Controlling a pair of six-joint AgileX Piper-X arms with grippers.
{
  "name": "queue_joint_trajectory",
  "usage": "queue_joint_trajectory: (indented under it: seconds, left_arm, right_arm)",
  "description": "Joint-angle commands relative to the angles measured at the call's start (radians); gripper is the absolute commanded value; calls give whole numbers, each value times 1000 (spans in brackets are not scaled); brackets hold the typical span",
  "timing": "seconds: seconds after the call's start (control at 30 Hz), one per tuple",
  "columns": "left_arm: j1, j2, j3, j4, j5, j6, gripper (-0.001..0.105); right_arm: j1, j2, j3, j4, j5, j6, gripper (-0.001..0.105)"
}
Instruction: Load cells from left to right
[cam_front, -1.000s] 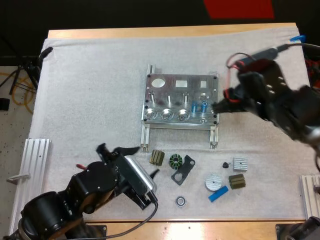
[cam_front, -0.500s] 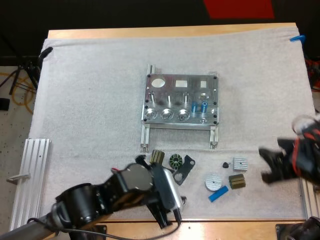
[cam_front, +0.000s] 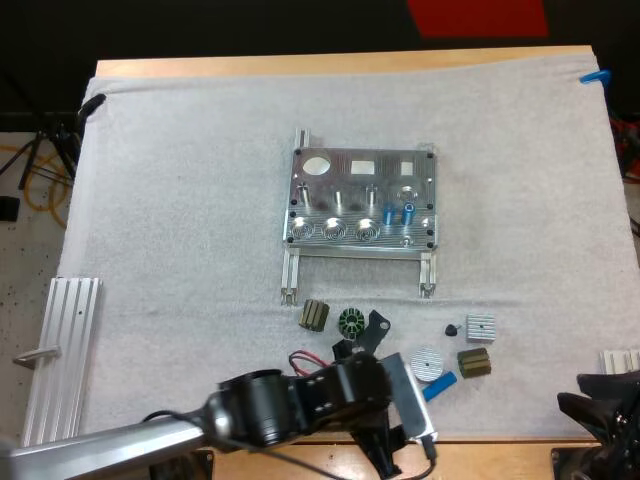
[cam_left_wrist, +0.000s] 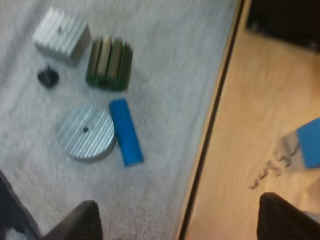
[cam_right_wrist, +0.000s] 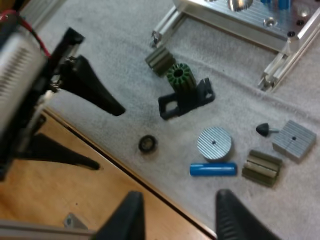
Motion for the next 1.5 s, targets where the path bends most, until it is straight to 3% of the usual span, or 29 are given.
queue_joint_trajectory:
  seconds: [0.0, 0.23, 0.37, 0.63, 1.03, 1.1, 1.2, 1.33, 1.47]
  left_arm:
    - [-5, 30, 0, -21, -3, -15, 64]
    - [-5, 218, 0, -99, 31, -15, 64]
    - [-5, 294, -2, -147, 26, -15, 64]
    - [-3, 401, -2, -208, 12, -32, 64]
    - [57, 514, -36, -248, 4, -28, 64]
    - [67, 535, -57, -248, 7, -28, 64]
    - [77, 566, -98, -243, 37, -18, 64]
    - [76, 611, -146, -193, 71, -10, 51]
    - [76, 646, -164, -135, 71, -4, 43]
  right_arm:
    - [2, -2, 16, 33, -14, -15, 26]
    - [2, 0, 110, 38, -10, -23, 8]
    - [2, 0, 123, 38, 41, -23, 6]
    - [2, 0, 123, 38, 284, -23, 6]
    - [2, 0, 123, 38, 301, -19, 7]
    - [2, 0, 123, 38, 301, -19, 7]
    - [2, 0, 123, 38, 301, -19, 18]
    - [2, 0, 123, 38, 301, -19, 36]
    - [2, 0, 123, 38, 301, -19, 39]
